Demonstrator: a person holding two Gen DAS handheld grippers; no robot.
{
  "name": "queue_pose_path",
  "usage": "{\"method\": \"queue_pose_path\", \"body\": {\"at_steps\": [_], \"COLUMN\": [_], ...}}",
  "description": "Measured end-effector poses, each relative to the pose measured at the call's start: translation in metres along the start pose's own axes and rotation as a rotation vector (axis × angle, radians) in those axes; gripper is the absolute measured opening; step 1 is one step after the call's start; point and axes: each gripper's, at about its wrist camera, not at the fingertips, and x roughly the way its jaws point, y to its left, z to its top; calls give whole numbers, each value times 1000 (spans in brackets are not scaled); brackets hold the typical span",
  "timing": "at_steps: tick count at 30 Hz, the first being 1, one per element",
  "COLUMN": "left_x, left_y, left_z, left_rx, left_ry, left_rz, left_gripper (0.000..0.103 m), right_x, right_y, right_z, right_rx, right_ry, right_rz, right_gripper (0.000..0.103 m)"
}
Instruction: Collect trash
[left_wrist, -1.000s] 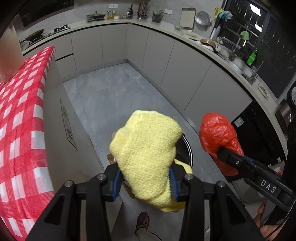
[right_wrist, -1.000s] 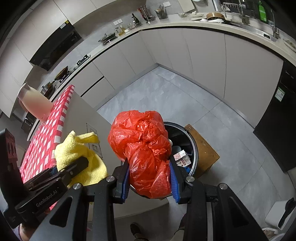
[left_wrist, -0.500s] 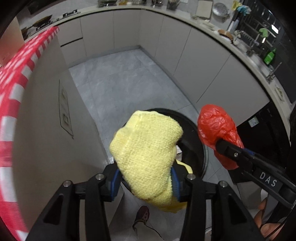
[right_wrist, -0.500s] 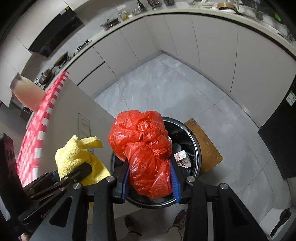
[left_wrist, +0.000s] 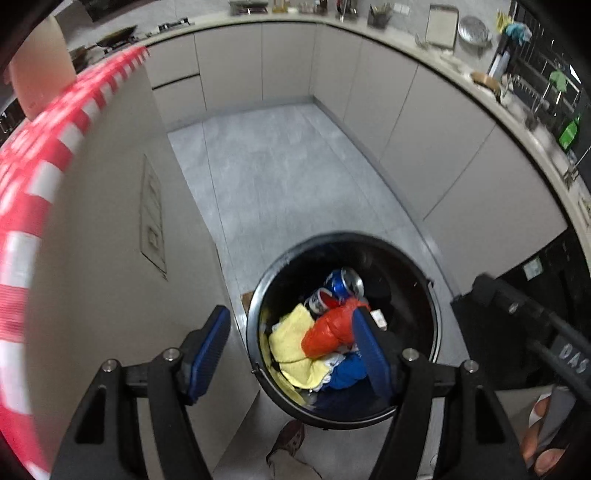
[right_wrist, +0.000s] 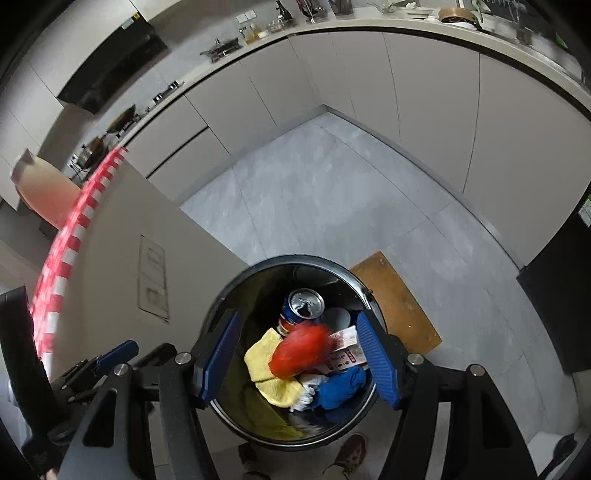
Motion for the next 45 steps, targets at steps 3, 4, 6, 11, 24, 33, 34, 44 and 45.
{"method": "queue_pose_path", "body": {"at_steps": [3,4,6,11,24,33,34,44,45], "left_x": [-24,-29,-46,-80,-168,-208,-212,-229,-230], "left_y": [3,5,11,24,105,132,132,98,96], "left_z": [1,3,8,13,-40,-97,-103,-145,-148], "left_rx": [-9,-11,-15,-30,-62,-111,-131,-232,-240], "left_ry": [-26,-35,-58,-116,-243,-264,-266,-283,-283], "left_rz": [-14,-17,-28,-30,-30,-13,-9,62,63], "left_gripper": [70,70,70,70,70,70,70,70,70], "right_x": [-7,-9,-14,-32,-110,-193,-197,-233,-236], "right_y": [7,10,17,40,156,201,202,183,179], "right_z": [1,2,0,-6,-66,-147,-149,-174,-175], "right_rx": [-22,-27,-36,-60,-222,-275,-285,-385,-385], "right_ry": [5,8,13,13,-71,-230,-234,-224,-225], "right_rz": [9,13,17,31,31,-67,-68,-36,-30], "right_gripper": [67,67,67,68,73,88,88,89,89]}}
